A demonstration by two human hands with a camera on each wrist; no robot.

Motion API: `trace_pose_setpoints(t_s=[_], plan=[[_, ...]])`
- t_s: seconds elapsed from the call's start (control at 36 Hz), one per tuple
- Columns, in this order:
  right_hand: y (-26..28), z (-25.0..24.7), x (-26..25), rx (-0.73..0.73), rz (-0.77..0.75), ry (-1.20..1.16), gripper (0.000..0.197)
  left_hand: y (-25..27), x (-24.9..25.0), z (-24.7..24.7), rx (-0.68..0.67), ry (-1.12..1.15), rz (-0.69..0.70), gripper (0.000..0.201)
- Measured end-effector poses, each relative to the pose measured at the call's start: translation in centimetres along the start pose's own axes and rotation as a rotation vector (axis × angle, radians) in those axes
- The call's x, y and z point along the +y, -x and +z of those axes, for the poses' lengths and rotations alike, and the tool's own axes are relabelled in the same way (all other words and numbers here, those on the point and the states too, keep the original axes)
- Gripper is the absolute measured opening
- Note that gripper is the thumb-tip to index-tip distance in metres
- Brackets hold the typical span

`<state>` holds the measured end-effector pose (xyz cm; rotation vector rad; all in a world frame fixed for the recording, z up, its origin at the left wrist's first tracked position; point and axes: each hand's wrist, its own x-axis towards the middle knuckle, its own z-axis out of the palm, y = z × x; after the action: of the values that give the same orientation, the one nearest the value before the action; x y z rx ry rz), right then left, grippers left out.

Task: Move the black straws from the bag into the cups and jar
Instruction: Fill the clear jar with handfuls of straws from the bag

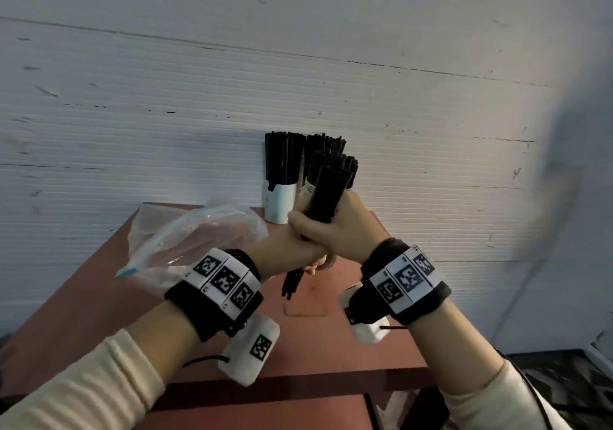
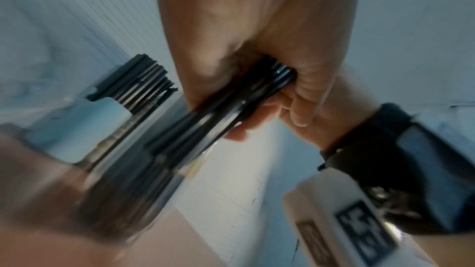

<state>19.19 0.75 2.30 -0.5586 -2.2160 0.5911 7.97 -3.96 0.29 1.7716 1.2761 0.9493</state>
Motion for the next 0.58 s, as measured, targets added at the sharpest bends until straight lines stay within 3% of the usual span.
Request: trace_pose_setpoints(t_s=[0.08,0.17,0.25,0.31,0.39,0.47,0.53,0.58], plan=[[-0.6,-1.5,0.0,0.039,0.024,-0.059,0.016,-0.9,0.2,0.0,0.111,0.031,0.02,0.013],[-1.5,-3.8,-0.1,0.13,0.01,-0.066,0.021,-2.3,-0.1,-0.5,0.24,0.031,0.037,0.063],[-2.9,-6.4,0.0,0.273,0.037,-0.057,0.029,-3.7,-0.2,-1.1,0.505,0.047,0.121,0.083],[-3.8,-8.0,0.3,0.344,0.059,-0.076,0.029,-4.8,-0.4,-1.5,0.585,0.007,0.148,0.096],[-4.9,-9.8,0.8,0.427,0.06,-0.091,0.03,-6.4,-0.9,-2.5,0.564,-0.042,0.112,0.118],[-6.0,-10.7,1.2,0.446,0.062,-0.083,0.031,-8.2,-1.5,-3.5,0.448,0.019,0.068,0.145],[-6.8,-11.0,1.4,0.436,0.075,-0.073,0.032,-9.2,-2.0,-4.0,0.357,0.05,0.036,0.148],[-7.4,-11.1,1.5,0.424,0.077,-0.059,0.032,-9.9,-2.3,-4.2,0.304,0.069,0.017,0.135]])
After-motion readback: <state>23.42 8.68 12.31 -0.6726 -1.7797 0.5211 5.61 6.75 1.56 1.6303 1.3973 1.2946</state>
